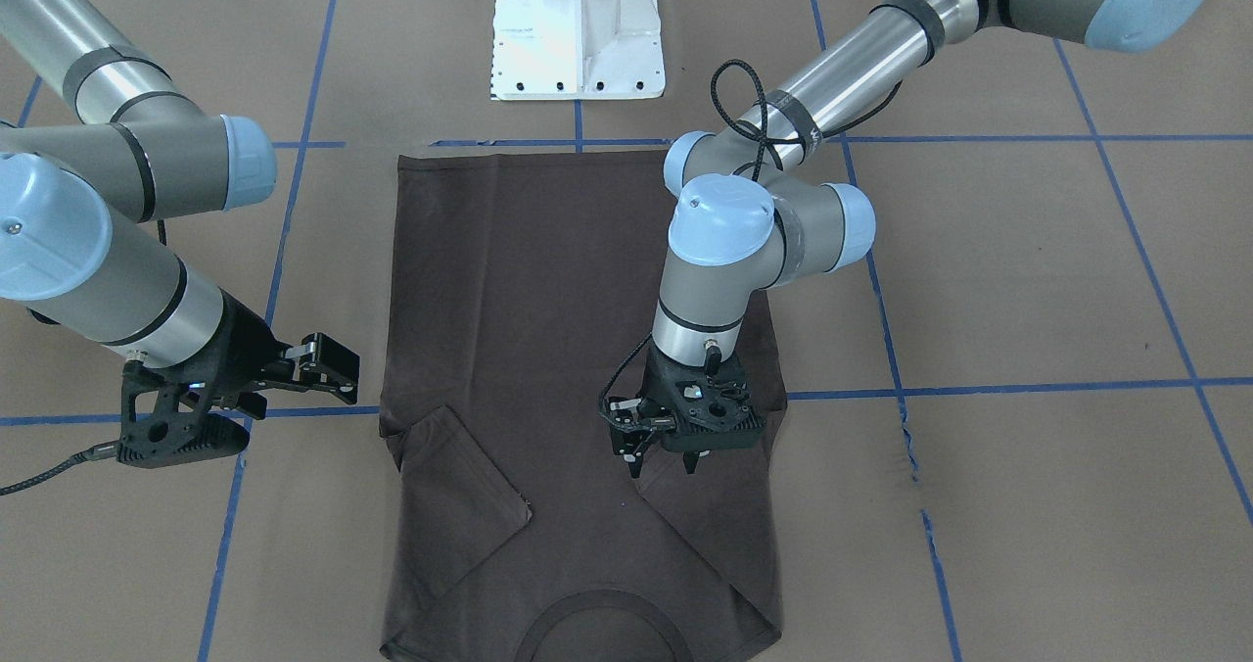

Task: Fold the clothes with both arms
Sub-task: 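Grasp the sleeve nearest the left gripper and fold it inward onto the shirt, then move both grippers down to the hem corners nearest the robot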

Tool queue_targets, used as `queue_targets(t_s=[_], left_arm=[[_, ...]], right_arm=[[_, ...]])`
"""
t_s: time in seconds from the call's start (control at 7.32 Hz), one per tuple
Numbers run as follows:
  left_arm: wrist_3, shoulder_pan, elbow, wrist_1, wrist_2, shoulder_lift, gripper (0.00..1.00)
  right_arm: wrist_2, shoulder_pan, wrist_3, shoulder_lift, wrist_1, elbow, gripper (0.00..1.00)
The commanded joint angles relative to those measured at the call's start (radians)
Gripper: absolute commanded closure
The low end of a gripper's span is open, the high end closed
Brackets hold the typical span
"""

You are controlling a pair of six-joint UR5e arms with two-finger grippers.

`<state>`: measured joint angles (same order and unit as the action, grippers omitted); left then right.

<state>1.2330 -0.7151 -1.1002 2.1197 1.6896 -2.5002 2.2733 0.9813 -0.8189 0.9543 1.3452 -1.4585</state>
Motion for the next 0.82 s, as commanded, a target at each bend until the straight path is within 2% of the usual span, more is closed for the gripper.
queue_targets(t_s=[0.0,0.14,0.41,0.55,0.68], left_arm=[[-0.018,-0.003,-0.085,-0.01,0.048,0.062,0.0],[-0.076,-0.009,-0.199,-0.024,0.061,0.151,0.0],[-0.263,-0.026,-0.457,-0.215,0.091,0.291,0.0],[-0.298,-0.027,-0.586,-0.221,0.094,0.393,0.0],[-0.309,-0.035,-0.678,-0.23,0.113,0.43,0.0]], right_arm=[[-0.023,-0.035,-0.015,0.081,-0.182,-0.003,0.0],[-0.081,-0.05,-0.016,0.086,-0.211,-0.02,0.0],[-0.077,-0.097,-0.073,0.237,-0.173,-0.215,0.0],[-0.063,-0.122,-0.08,0.323,-0.173,-0.294,0.0],[-0.061,-0.165,-0.142,0.377,-0.176,-0.356,0.0]])
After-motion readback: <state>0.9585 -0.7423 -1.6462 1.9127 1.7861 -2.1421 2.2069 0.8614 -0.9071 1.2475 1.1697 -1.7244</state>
